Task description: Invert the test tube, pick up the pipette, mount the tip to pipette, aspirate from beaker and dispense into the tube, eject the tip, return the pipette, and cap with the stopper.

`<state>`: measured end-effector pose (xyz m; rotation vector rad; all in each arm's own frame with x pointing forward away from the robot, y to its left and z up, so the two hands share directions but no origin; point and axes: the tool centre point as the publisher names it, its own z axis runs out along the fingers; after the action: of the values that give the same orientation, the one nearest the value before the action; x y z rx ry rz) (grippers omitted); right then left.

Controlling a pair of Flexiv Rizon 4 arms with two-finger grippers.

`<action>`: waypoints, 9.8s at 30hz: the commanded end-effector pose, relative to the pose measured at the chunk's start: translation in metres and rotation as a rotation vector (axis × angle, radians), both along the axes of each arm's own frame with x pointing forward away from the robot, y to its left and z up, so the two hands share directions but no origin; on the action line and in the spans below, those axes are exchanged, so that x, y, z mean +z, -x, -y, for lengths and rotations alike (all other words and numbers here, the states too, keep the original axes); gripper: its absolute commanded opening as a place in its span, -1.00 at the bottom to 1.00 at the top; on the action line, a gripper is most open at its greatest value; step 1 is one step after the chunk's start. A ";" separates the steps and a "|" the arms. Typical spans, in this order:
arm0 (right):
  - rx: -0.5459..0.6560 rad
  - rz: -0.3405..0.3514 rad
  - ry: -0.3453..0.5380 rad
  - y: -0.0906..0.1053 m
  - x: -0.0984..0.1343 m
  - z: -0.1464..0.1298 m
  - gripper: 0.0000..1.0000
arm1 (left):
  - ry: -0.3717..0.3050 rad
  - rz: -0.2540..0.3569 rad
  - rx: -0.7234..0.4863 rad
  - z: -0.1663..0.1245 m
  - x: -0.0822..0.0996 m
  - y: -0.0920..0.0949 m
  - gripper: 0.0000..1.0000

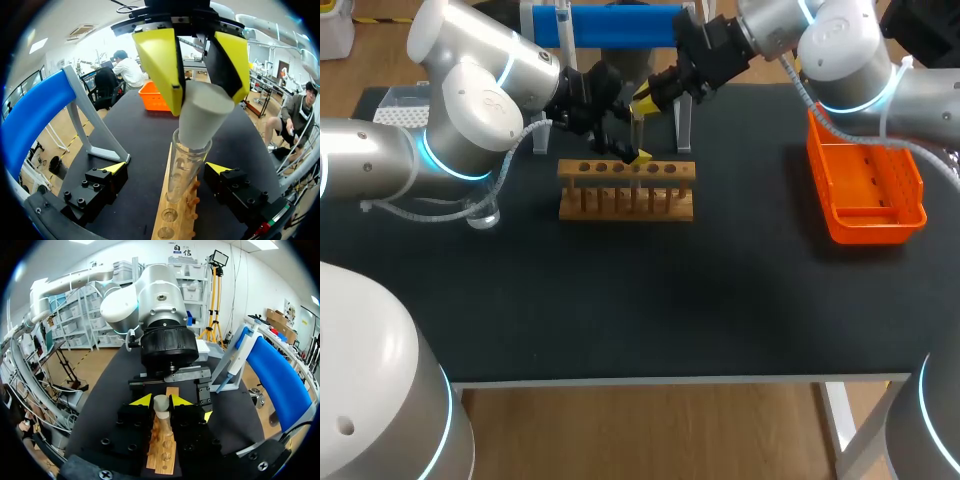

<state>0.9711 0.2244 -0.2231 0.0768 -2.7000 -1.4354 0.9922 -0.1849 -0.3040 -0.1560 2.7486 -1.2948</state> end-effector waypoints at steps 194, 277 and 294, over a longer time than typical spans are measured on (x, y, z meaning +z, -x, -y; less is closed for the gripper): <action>-0.150 -0.088 -0.483 -0.010 -0.010 -0.015 -1.00 | -0.001 -0.001 -0.002 0.000 0.000 0.000 1.00; -0.254 0.170 -0.199 0.010 -0.028 0.157 1.00 | -0.092 0.011 0.095 -0.037 0.032 0.025 1.00; -0.254 0.170 -0.199 0.010 -0.028 0.157 1.00 | 0.083 0.203 0.400 -0.113 0.091 0.043 1.00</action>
<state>0.9614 0.0686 -0.2516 -0.1464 -2.7716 -1.8483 0.9728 -0.0930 -0.2182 -0.5295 2.4353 -1.1511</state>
